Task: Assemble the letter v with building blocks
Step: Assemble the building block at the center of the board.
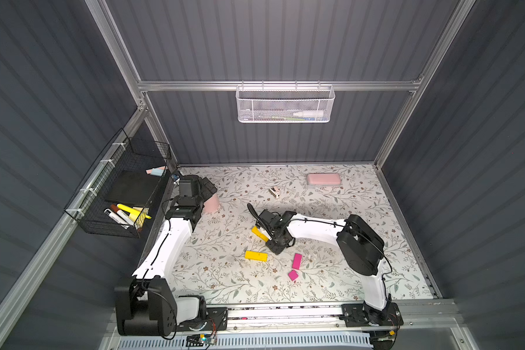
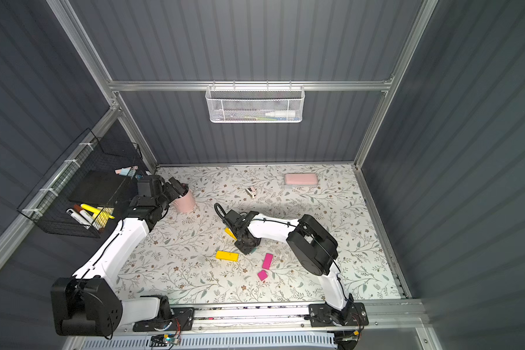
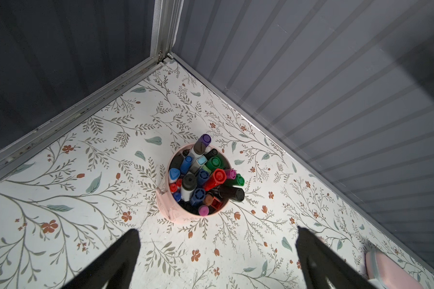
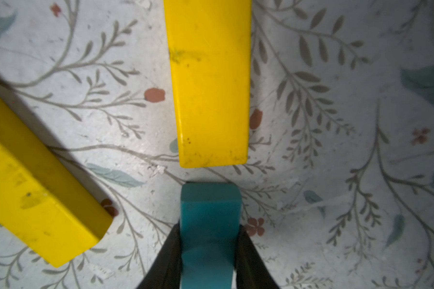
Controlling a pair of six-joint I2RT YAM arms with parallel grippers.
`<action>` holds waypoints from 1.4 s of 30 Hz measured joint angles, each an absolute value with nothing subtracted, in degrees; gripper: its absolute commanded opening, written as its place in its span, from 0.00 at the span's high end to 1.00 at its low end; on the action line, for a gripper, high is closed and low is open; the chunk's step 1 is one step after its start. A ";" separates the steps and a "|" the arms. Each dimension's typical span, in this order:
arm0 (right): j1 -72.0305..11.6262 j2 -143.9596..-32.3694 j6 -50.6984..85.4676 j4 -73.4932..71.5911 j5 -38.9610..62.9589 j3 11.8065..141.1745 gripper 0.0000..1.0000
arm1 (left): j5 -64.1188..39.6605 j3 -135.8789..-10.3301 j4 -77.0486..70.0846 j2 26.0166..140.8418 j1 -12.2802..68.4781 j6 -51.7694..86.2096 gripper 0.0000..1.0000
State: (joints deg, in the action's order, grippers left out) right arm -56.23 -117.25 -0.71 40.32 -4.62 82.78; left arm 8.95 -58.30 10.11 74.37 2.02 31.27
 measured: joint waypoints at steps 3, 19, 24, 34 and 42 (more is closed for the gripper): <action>-56.23 -117.45 -0.97 40.34 -4.89 83.07 0.71 | 8.95 -58.30 10.11 74.37 2.02 31.27 0.00; -55.70 -119.20 -2.02 40.47 -5.61 85.54 0.71 | 8.99 -58.30 10.13 74.37 1.91 31.24 0.01; -55.68 -119.44 -2.20 40.58 -5.58 85.93 0.70 | 8.99 -58.30 10.13 74.37 1.87 31.24 0.00; -55.59 -119.57 -2.20 40.66 -5.21 86.17 0.70 | 9.10 -58.30 10.13 74.37 1.87 31.22 0.00; -55.59 -119.63 -2.20 40.71 -4.12 86.32 0.71 | 9.21 -58.30 10.13 74.37 1.87 31.22 0.01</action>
